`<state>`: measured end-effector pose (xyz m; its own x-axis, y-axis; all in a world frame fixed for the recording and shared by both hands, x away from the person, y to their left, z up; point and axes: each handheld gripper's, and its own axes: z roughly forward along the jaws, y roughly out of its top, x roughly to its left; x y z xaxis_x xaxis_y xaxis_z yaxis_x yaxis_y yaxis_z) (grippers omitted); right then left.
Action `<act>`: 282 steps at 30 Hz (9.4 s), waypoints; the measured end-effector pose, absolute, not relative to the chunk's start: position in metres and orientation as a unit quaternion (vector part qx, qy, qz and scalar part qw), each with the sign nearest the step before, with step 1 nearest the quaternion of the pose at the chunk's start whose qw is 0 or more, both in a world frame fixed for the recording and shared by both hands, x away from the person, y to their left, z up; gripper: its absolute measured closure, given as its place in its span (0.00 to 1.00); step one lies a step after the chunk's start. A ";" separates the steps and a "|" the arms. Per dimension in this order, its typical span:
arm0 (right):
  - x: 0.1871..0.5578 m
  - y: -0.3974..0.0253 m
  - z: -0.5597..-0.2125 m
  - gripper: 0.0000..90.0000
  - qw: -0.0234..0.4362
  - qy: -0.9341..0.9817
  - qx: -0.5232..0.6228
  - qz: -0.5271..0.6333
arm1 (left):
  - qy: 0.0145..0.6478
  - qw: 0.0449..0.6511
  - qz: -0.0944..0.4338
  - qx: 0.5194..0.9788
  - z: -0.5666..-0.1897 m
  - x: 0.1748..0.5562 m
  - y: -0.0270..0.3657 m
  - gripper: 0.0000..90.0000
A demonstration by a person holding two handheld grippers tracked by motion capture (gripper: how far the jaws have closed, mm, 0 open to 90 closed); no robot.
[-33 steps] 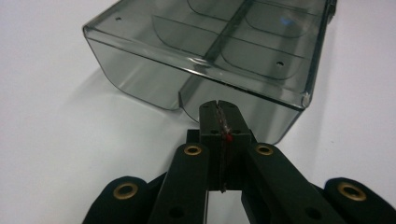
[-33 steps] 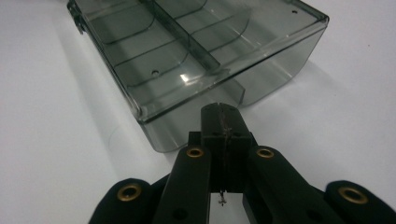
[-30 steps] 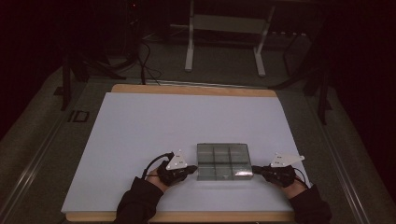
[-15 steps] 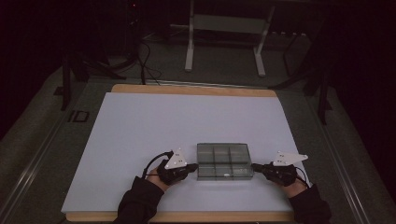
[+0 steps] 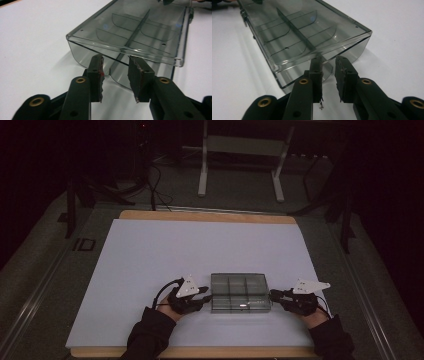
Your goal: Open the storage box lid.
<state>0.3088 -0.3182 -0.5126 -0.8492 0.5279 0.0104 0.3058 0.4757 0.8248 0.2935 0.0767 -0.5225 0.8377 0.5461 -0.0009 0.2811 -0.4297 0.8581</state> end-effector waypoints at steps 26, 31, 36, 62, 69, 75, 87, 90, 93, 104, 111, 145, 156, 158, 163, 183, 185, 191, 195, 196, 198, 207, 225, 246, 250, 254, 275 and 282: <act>0.327 -0.312 -0.498 0.66 0.152 0.831 0.261 0.468 | 0.258 0.491 0.173 0.814 -0.514 0.312 0.064 0.61; 0.333 -0.307 -0.499 0.66 0.159 0.833 0.259 0.463 | 0.261 0.493 0.179 0.811 -0.514 0.318 0.063 0.61; 0.340 -0.303 -0.500 0.65 0.159 0.830 0.259 0.467 | 0.269 0.495 0.185 0.805 -0.516 0.323 0.062 0.65; 0.356 -0.295 -0.503 0.77 0.176 0.824 0.270 0.465 | 0.283 0.499 0.214 0.791 -0.522 0.335 0.058 0.78; 0.358 -0.296 -0.502 0.82 0.175 0.816 0.283 0.472 | 0.292 0.501 0.219 0.785 -0.522 0.336 0.059 0.84; 0.360 -0.296 -0.501 0.84 0.176 0.812 0.290 0.475 | 0.296 0.506 0.221 0.779 -0.523 0.337 0.059 0.87; 0.363 -0.290 -0.498 0.87 0.190 0.801 0.312 0.473 | 0.316 0.499 0.230 0.774 -0.521 0.341 0.054 0.88; 0.363 -0.288 -0.497 0.87 0.194 0.799 0.316 0.473 | 0.319 0.496 0.234 0.773 -0.521 0.341 0.053 0.88; 0.363 -0.287 -0.498 0.87 0.194 0.795 0.324 0.474 | 0.324 0.496 0.235 0.771 -0.521 0.342 0.052 0.88; 0.367 -0.282 -0.502 0.84 0.201 0.783 0.351 0.472 | 0.341 0.490 0.236 0.766 -0.522 0.346 0.049 0.88; 0.367 -0.276 -0.502 0.81 0.207 0.780 0.366 0.463 | 0.353 0.490 0.232 0.762 -0.523 0.348 0.046 0.84; 0.372 -0.268 -0.508 0.72 0.191 0.774 0.410 0.444 | 0.405 0.477 0.197 0.755 -0.522 0.357 0.036 0.66; 0.375 -0.267 -0.508 0.69 0.184 0.773 0.419 0.440 | 0.420 0.483 0.174 0.748 -0.523 0.363 0.036 0.61; 0.375 -0.268 -0.508 0.68 0.182 0.772 0.420 0.440 | 0.423 0.483 0.172 0.747 -0.523 0.363 0.036 0.61; 0.376 -0.268 -0.508 0.67 0.178 0.771 0.425 0.440 | 0.431 0.482 0.165 0.744 -0.524 0.365 0.035 0.60; 0.378 -0.268 -0.512 0.68 0.165 0.768 0.435 0.440 | 0.467 0.474 0.129 0.735 -0.524 0.371 0.036 0.50; 0.378 -0.267 -0.512 0.68 0.164 0.766 0.438 0.440 | 0.466 0.475 0.129 0.736 -0.524 0.371 0.035 0.50; 0.380 -0.267 -0.511 0.66 0.161 0.768 0.441 0.436 | 0.464 0.483 0.118 0.733 -0.526 0.372 0.039 0.49; 0.381 -0.268 -0.510 0.62 0.160 0.771 0.439 0.432 | 0.457 0.483 0.118 0.738 -0.525 0.372 0.039 0.49; 0.381 -0.268 -0.509 0.61 0.155 0.772 0.436 0.436 | 0.454 0.482 0.120 0.740 -0.524 0.372 0.039 0.49; 0.382 -0.268 -0.507 0.60 0.152 0.773 0.432 0.439 | 0.447 0.479 0.122 0.745 -0.522 0.371 0.038 0.48; 0.380 -0.260 -0.496 0.46 0.159 0.791 0.402 0.433 | 0.405 0.467 0.129 0.775 -0.509 0.365 0.031 0.29; 0.368 -0.260 -0.490 0.18 0.175 0.811 0.367 0.420 | 0.341 0.475 0.110 0.804 -0.502 0.351 0.026 0.04; 0.340 -0.276 -0.483 0.18 0.174 0.816 0.336 0.437 | 0.316 0.473 0.113 0.815 -0.496 0.313 0.046 0.04; 0.332 -0.280 -0.483 0.18 0.171 0.819 0.328 0.438 | 0.315 0.470 0.113 0.817 -0.497 0.305 0.050 0.04; 0.326 -0.285 -0.484 0.18 0.175 0.824 0.323 0.432 | 0.310 0.466 0.120 0.820 -0.498 0.296 0.054 0.04; 0.296 -0.316 -0.494 0.17 0.186 0.817 0.332 0.433 | 0.296 0.459 0.117 0.829 -0.510 0.267 0.073 0.04; 0.290 -0.323 -0.500 0.16 0.192 0.825 0.323 0.423 | 0.310 0.454 0.118 0.827 -0.521 0.260 0.083 0.04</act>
